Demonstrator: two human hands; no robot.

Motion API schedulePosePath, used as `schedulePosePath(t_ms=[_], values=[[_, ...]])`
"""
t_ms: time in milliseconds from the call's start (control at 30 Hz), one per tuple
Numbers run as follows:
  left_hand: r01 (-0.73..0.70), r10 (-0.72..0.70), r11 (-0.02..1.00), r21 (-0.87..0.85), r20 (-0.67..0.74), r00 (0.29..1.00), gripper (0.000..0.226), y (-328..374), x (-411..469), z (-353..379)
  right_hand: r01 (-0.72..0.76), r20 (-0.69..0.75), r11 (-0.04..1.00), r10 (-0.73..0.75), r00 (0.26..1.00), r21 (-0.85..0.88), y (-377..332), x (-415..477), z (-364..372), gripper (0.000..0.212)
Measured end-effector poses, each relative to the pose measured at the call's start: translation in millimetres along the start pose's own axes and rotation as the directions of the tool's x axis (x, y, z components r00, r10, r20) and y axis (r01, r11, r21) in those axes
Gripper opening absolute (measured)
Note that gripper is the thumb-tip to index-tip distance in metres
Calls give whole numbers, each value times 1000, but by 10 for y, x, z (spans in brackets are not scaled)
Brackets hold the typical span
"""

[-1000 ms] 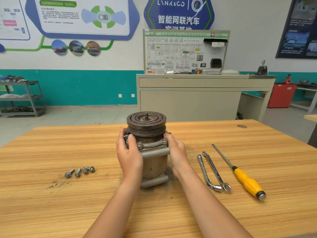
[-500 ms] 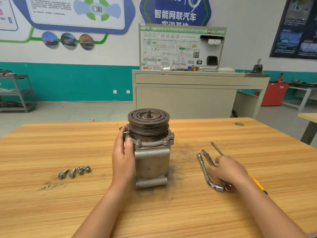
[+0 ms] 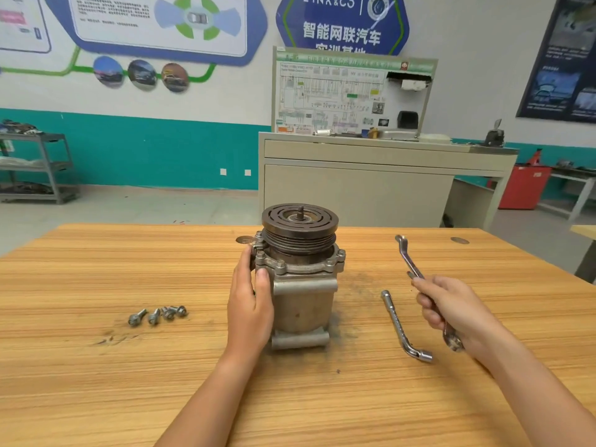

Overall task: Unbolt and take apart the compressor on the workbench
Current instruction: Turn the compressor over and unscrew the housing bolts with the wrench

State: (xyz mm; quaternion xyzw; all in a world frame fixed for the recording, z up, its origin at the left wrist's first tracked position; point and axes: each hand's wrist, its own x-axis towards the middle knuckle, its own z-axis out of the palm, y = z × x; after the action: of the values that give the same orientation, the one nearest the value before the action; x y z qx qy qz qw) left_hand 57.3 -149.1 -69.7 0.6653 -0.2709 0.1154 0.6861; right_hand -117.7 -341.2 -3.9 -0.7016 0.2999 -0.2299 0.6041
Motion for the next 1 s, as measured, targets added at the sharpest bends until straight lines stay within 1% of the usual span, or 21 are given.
schedulePosePath(t_ms=[33, 67, 100, 133, 167, 200, 233, 267, 300, 333, 367, 467, 600, 667, 767, 900, 1000], values=[[1, -1, 1000, 1, 4, 1000, 50, 1, -1, 1, 45, 36, 999, -45, 998, 6, -88, -87, 40, 10], [0, 0, 1000, 4, 4, 1000, 50, 3, -3, 1, 107, 80, 994, -104, 991, -31, -172, -181, 85, 7], [-4, 4, 1000, 9, 2, 1000, 50, 4, -5, 2, 190, 115, 972, -175, 978, -139, -235, -271, 125, 7], [-11, 11, 1000, 15, -2, 1000, 50, 4, -5, 5, 287, 152, 905, -251, 956, -313, -279, -349, 158, 11], [-22, 22, 999, 23, -8, 1000, 50, 4, -5, 10, 372, 197, 780, -315, 928, -503, -305, -408, 176, 16], [-35, 35, 999, 34, -14, 999, 52, 4, -8, 14, 414, 247, 605, -343, 906, -680, -327, -453, 184, 23], [-47, 48, 998, 45, -20, 999, 53, 6, -12, 19, 408, 282, 413, -332, 900, -814, -345, -490, 196, 31], [-59, 61, 997, 56, -27, 998, 54, 12, -17, 23, 372, 279, 251, -338, 899, -894, -363, -517, 210, 42], [-74, 76, 995, 63, -33, 997, 53, 22, -21, 25, 330, 266, 130, -357, 895, -935, -380, -535, 219, 52], [-94, 97, 993, 68, -39, 995, 51, 36, -27, 26, 302, 266, 41, -375, 888, -952, -406, -550, 232, 61], [-118, 121, 990, 71, -45, 992, 50, 53, -33, 29, 281, 263, -8, -385, 885, -960, -447, -568, 243, 68], [-170, 174, 982, 80, -52, 983, 50, 88, -49, 37, 205, 224, -91, -375, 899, -975, -574, -612, 299, 79], [-175, 177, 982, 73, -20, 984, 47, 112, -68, 41, 149, 227, -236, -351, 908, -960, -677, -656, 427, 85], [-185, 185, 980, 78, 1, 983, 47, 127, -80, 43, 150, 238, -282, -311, 920, -948, -737, -714, 510, 84], [-188, 187, 977, 97, 16, 982, 51, 143, -87, 47, 204, 298, -355, -235, 925, -912, -796, -818, 650, 80], [-185, 184, 977, 109, 24, 983, 57, 150, -99, 49, 215, 301, -371, -192, 934, -903, -796, -879, 782, 76], [-180, 178, 977, 117, 27, 984, 57, 159, -96, 60, 217, 317, -402, -200, 927, -890, -722, -891, 874, 74]])
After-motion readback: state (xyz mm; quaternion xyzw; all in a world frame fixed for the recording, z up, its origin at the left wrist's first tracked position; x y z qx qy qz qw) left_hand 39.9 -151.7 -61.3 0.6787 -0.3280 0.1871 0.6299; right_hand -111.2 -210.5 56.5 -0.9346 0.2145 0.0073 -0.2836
